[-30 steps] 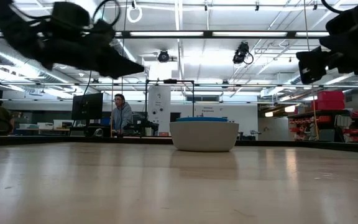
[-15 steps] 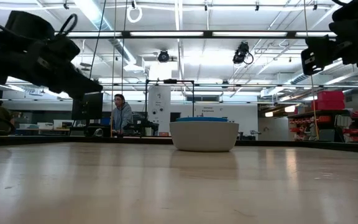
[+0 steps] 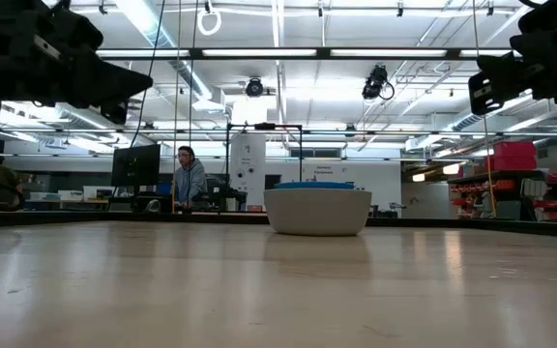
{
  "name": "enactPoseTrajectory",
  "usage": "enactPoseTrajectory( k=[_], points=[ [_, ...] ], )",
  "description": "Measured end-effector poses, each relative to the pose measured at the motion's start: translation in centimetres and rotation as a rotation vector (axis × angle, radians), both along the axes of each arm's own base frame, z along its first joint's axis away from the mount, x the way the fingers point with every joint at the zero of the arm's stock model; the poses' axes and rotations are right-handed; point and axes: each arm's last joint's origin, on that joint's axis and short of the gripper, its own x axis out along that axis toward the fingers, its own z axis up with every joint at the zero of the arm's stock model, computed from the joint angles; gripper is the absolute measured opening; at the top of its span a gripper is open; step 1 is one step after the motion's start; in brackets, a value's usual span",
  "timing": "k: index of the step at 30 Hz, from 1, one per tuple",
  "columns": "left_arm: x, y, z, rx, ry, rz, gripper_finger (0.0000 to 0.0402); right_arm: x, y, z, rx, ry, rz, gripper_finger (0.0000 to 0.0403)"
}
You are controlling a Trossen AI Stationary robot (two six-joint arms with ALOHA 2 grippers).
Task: Nest bowls inside each other
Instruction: Return to Home Position
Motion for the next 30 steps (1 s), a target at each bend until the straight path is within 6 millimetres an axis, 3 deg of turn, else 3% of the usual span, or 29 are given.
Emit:
enactPoseTrajectory(
  k=[30],
  points=[
    [-3.0,-0.3,1.0,-0.041,-0.115,0.062,0.0014,0.0,0.0,0.0,-0.022,-0.008,0.0,0.0216]
  ],
)
